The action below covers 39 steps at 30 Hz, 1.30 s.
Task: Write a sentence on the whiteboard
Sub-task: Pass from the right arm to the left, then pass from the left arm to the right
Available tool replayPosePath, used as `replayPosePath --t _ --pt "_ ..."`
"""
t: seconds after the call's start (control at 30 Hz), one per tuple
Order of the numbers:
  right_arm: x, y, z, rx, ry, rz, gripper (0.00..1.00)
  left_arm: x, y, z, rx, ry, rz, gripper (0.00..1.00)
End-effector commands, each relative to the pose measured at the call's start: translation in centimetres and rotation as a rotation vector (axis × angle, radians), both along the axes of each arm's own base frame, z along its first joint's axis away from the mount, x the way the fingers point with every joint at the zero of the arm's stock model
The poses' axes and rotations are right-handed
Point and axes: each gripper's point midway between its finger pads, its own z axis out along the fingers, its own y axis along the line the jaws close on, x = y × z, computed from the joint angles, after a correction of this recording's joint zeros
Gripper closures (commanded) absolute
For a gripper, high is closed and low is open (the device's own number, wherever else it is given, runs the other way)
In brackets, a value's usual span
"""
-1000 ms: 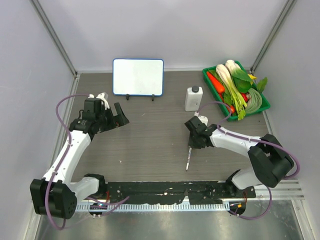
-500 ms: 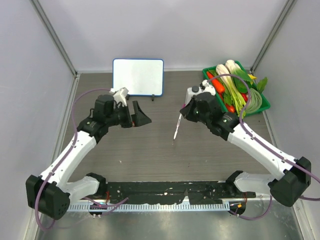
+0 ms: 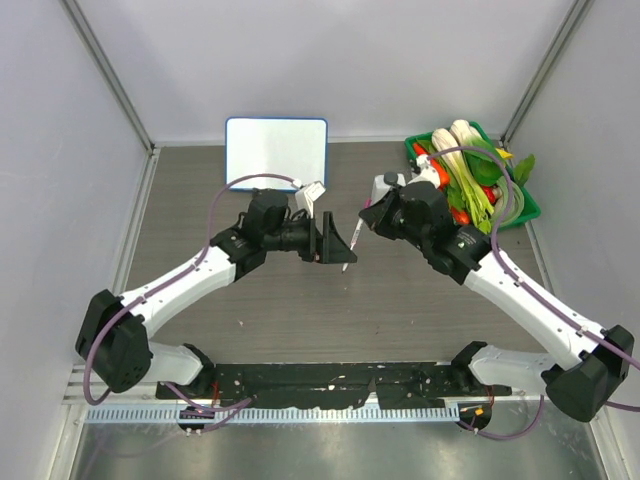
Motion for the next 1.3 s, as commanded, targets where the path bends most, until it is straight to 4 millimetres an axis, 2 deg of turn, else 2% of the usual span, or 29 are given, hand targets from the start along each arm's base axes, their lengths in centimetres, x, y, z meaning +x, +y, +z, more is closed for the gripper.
replayPosePath --t 0.0,0.07,0.23,0.3,0.33,0.43,0.47,0.5,0.53,0.6,0.63,0.83,0.9,1.03,1.1,1.23,1.27 --pt "0.0 -0.5 3.2 0.075 -0.075 -0.039 0.99 -0.4 -1.8 2.4 -0.078 -0.059 -0.053 0.30" --pt "0.0 -0.6 3.3 0.075 -0.077 -0.042 0.99 -0.8 -2.3 2.1 -0.078 -0.055 -0.066 0.38" --pt "-0.1 -1.0 3.0 0.085 -0.063 -0.069 0.99 -1.0 -2.6 1.7 -0.083 -0.028 -0.077 0.76" --pt "-0.1 -1.2 3.1 0.090 -0.068 -0.078 0.99 -1.0 -2.6 1.8 -0.084 -0.028 -0.073 0.95" --pt "-0.2 -1.1 3.2 0.089 -0.069 -0.068 0.97 -1.0 -2.6 1.9 -0.085 -0.030 -0.070 1.00" --pt "-0.7 -0.4 4.0 0.088 -0.097 -0.003 0.87 -0.7 -2.2 2.3 -0.076 -0.047 -0.043 1.00" --pt "-0.8 -0.3 4.2 0.091 -0.108 0.011 0.62 -0.5 -2.0 2.3 -0.066 -0.053 -0.029 1.00" --pt "-1.1 -0.3 4.5 0.093 -0.120 0.025 0.53 -0.2 -1.9 2.7 -0.062 -0.069 -0.015 1.00" --pt "-1.2 -0.4 4.7 0.094 -0.127 0.026 0.34 -0.2 -1.6 2.6 -0.043 -0.068 -0.012 1.00" --pt "-1.7 -0.5 4.9 0.087 -0.147 0.053 0.11 -0.1 -1.3 2.9 -0.026 -0.084 -0.010 1.00" --pt "-2.0 -0.3 5.3 0.094 -0.161 0.075 0.04 0.0 -1.0 3.0 -0.015 -0.086 -0.008 1.00" --pt "-3.9 1.9 5.4 0.085 -0.173 0.287 0.03 0.0 1.1 5.4 0.004 -0.140 -0.023 1.00" --pt "-4.4 2.8 5.1 0.104 -0.150 0.366 0.03 -0.6 1.9 6.1 0.019 -0.166 -0.053 1.00" --pt "-6.3 4.7 6.4 0.197 -0.178 0.560 0.06 -2.3 2.9 7.7 0.028 -0.214 -0.131 1.00" --pt "-7.2 5.4 7.3 0.243 -0.205 0.633 0.09 -3.4 3.1 8.2 0.018 -0.231 -0.186 1.00" --pt "-8.6 6.3 8.8 0.311 -0.254 0.735 0.22 -4.9 3.5 8.4 0.025 -0.224 -0.261 1.00" --pt "-8.7 6.4 9.1 0.318 -0.270 0.747 0.30 -5.0 3.6 8.4 0.029 -0.225 -0.270 1.00"
